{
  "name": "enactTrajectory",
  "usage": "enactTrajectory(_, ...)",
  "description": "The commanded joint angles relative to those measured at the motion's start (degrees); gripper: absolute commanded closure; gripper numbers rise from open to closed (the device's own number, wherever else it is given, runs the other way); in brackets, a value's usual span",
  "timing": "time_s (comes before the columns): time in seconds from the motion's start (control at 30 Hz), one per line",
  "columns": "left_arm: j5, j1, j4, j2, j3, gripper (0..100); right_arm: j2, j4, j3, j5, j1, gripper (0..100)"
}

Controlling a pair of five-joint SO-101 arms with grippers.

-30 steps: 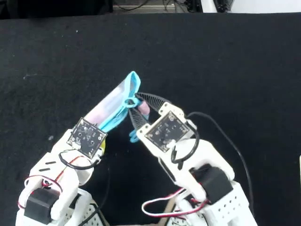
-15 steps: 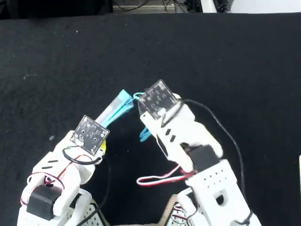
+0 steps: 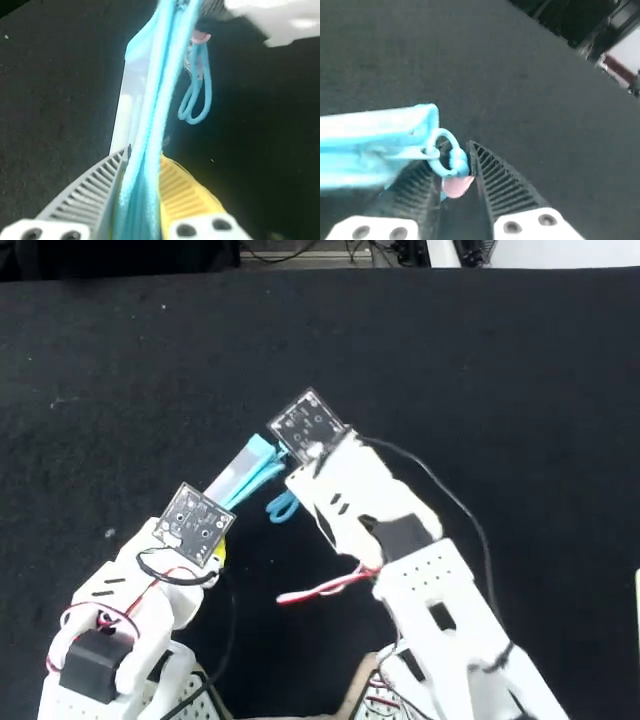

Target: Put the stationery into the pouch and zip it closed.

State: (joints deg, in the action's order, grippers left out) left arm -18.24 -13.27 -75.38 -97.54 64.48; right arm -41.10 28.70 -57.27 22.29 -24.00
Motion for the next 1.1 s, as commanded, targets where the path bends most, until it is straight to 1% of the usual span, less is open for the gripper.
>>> enactTrajectory(0.0, 0.8, 0.6, 0.5, -0.8, -1.3, 97, 5.4, -1.8, 1.3, -0.2, 3.3, 98.8)
enactTrajectory(0.2, 0.8, 0.7, 0.6, -0.8, -1.3, 97, 9.6, -1.8, 1.9, -0.1, 3.3, 98.8)
enactTrajectory(0.37, 0.8, 0.8, 0.6, -0.8, -1.3, 97, 12.9, -6.3, 1.7, -0.2, 5.3, 98.8)
enactTrajectory(0.5, 0.8, 0.8, 0.6, -0.8, -1.3, 97, 19.9, -10.0, 4.0, -0.4, 8.0, 98.8)
enactTrajectory(0.67, 0.9, 0.7, 0.6, -0.8, -1.3, 97, 28.3, -8.5, 9.5, -0.6, 8.4, 98.8)
enactTrajectory(0.77, 0.9, 0.5, 0.7, -0.8, -1.3, 97, 26.0, -5.8, 10.2, -0.6, 8.3, 98.8)
enactTrajectory(0.87, 1.1, 0.4, 2.2, -0.9, -1.5, 97, 19.5, -2.8, 9.5, -0.7, 8.4, 98.8)
enactTrajectory(0.97, 3.3, 0.3, 7.0, -0.9, -1.9, 97, 10.5, 1.7, 9.1, -0.7, 8.1, 98.8)
enactTrajectory(1.07, 4.4, -1.9, 13.4, -0.9, -1.9, 97, 1.5, 6.8, 11.0, -0.7, 8.4, 98.8)
